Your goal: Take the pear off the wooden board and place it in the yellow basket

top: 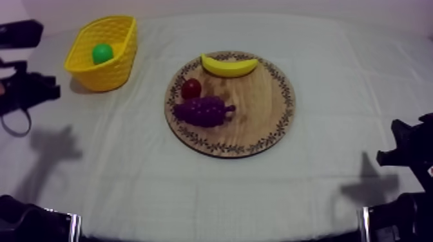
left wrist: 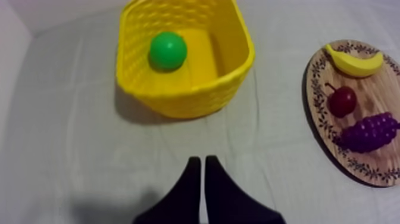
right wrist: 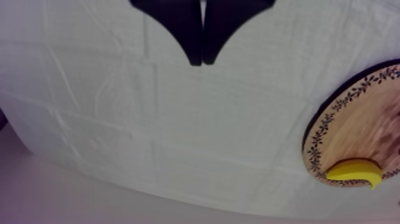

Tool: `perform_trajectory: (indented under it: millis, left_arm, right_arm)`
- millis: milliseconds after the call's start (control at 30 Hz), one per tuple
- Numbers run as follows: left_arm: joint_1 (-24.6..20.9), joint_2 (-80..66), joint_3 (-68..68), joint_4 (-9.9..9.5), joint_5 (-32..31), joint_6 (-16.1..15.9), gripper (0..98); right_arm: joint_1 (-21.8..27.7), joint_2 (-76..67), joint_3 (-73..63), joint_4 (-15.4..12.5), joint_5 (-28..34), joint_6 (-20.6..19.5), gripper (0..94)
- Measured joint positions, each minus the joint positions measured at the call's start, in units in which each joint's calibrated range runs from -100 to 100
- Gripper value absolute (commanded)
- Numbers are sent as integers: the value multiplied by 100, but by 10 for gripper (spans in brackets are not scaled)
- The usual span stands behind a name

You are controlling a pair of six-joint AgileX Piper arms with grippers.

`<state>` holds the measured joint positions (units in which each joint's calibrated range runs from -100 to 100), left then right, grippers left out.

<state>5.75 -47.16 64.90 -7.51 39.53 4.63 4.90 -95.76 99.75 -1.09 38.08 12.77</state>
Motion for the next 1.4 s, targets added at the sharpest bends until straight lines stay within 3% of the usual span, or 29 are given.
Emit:
perform_trajectory:
  millis: [133, 400, 600, 733, 867, 1000, 1133, 1400]
  left_arm:
    - [-40, -1306, 842, 48, 335, 126, 0]
    - [-261, -3776, 2333, 444, 797, 71, 0]
    - [-222, -5052, 2901, 429, 855, 14, 0]
    - [-218, -5274, 3029, 468, 690, -154, 0]
    - [-215, -5275, 3358, 515, -94, -167, 1]
    - [-211, -5280, 3460, 522, -636, 123, 1]
    - [-211, -5288, 3480, 522, -698, 481, 0]
    - [-211, -5284, 3487, 522, -709, 595, 0]
  right_arm:
    - [0, 0, 0, 0, 0, 0, 3]
    - [0, 0, 0, 0, 0, 0, 3]
    - [0, 0, 0, 0, 0, 0, 3]
    - [0, 0, 0, 0, 0, 0, 3]
    - [0, 0, 0, 0, 0, 0, 3]
    - [0, 0, 0, 0, -18, 0, 3]
    - [0, 0, 0, 0, -10, 0, 3]
    - [0, 0, 0, 0, -4, 0, 3]
